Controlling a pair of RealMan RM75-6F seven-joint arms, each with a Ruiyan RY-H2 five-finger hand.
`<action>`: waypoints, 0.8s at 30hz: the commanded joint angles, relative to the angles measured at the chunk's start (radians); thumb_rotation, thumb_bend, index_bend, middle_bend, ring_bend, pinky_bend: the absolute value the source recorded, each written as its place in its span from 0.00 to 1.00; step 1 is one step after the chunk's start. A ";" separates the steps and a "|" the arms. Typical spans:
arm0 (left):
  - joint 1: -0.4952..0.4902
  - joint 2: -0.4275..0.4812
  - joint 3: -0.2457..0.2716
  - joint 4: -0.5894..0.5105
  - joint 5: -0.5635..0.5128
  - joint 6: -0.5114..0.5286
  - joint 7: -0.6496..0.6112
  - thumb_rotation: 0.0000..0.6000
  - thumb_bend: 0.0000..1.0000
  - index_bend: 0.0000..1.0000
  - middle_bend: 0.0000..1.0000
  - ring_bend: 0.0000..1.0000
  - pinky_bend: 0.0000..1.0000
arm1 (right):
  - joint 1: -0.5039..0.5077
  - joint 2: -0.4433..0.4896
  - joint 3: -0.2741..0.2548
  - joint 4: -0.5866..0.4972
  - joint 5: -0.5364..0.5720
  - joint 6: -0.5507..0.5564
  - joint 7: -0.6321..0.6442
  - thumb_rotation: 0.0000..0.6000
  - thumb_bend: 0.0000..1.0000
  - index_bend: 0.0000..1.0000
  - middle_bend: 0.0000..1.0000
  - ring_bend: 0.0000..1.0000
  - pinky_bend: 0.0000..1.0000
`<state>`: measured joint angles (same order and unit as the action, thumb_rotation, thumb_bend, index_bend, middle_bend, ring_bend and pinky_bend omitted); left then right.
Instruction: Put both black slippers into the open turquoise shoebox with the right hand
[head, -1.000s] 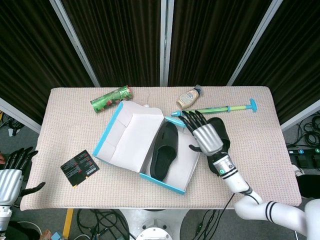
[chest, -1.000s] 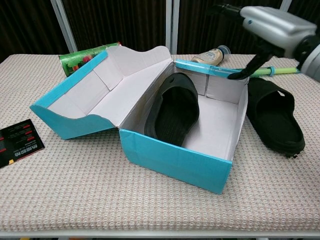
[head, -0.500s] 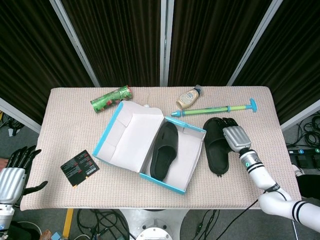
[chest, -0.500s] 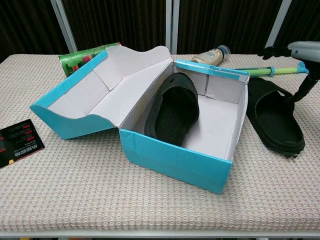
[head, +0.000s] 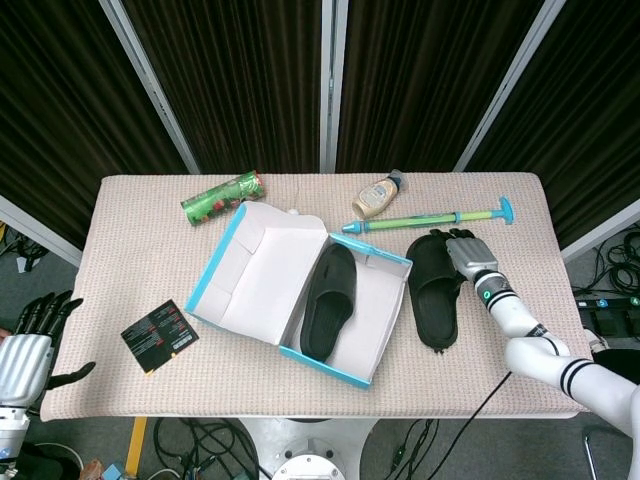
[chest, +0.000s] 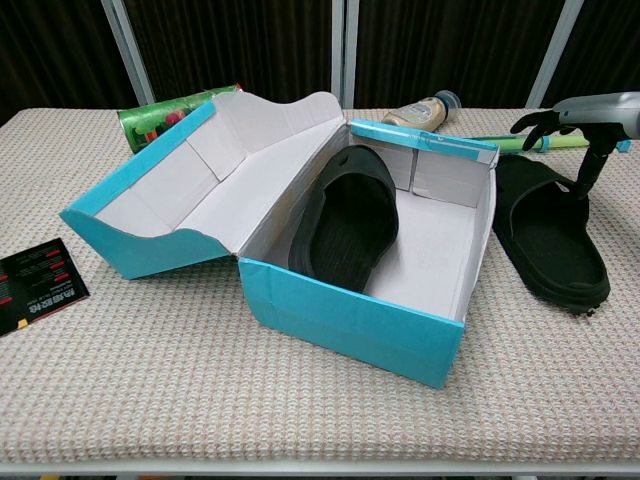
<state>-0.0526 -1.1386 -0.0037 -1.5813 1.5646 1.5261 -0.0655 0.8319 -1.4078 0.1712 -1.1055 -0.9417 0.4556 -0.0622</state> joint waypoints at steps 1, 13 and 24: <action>0.001 0.002 0.000 -0.001 -0.005 -0.003 -0.002 1.00 0.06 0.14 0.06 0.02 0.09 | 0.022 -0.018 -0.009 0.035 -0.017 -0.033 0.012 1.00 0.00 0.01 0.18 0.00 0.00; 0.002 0.000 0.002 0.006 -0.006 -0.002 -0.010 1.00 0.06 0.14 0.06 0.02 0.09 | -0.081 0.023 0.068 -0.029 -0.129 0.102 0.262 1.00 0.04 0.36 0.45 0.12 0.00; 0.003 0.004 0.004 -0.006 0.006 0.006 0.001 1.00 0.06 0.14 0.06 0.02 0.09 | -0.240 0.229 0.108 -0.223 -0.329 0.185 0.741 1.00 0.04 0.37 0.45 0.13 0.00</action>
<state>-0.0489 -1.1351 0.0000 -1.5863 1.5700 1.5320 -0.0652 0.6504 -1.2426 0.2603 -1.2572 -1.1939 0.6026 0.5318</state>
